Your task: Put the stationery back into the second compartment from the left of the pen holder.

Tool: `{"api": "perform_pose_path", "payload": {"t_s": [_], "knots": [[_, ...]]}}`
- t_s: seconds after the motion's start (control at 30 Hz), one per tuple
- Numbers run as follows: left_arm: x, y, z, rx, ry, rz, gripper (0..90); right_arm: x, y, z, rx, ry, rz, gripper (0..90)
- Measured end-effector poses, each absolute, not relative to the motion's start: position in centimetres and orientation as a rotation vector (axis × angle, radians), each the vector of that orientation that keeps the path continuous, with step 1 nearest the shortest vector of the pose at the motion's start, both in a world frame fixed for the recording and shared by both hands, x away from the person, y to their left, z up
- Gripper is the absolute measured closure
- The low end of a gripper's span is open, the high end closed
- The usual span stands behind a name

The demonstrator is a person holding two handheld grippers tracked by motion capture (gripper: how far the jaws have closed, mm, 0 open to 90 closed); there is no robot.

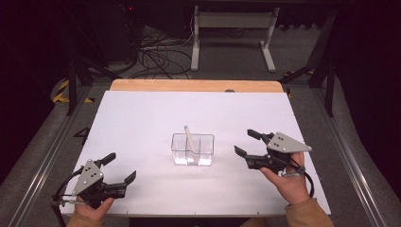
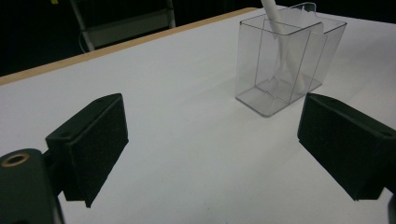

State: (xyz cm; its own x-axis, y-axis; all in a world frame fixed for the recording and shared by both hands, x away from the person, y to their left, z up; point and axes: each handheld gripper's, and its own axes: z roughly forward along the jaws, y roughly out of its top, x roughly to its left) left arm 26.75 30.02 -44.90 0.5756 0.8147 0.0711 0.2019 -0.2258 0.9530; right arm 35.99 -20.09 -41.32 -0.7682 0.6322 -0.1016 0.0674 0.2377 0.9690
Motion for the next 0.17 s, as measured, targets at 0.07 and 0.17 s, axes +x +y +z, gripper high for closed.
{"api": "perform_pose_path", "payload": {"t_s": [0.07,0.17], "knots": [[26.7,30.0,-44.8,1.736,0.834,0.718,7.3,35.7,-21.5,-42.8,0.677,2.033,1.535,27.3],[26.6,29.9,-44.7,1.743,0.821,0.718,5.3,35.3,-23.3,-44.9,0.727,2.015,1.526,27.2]]}}
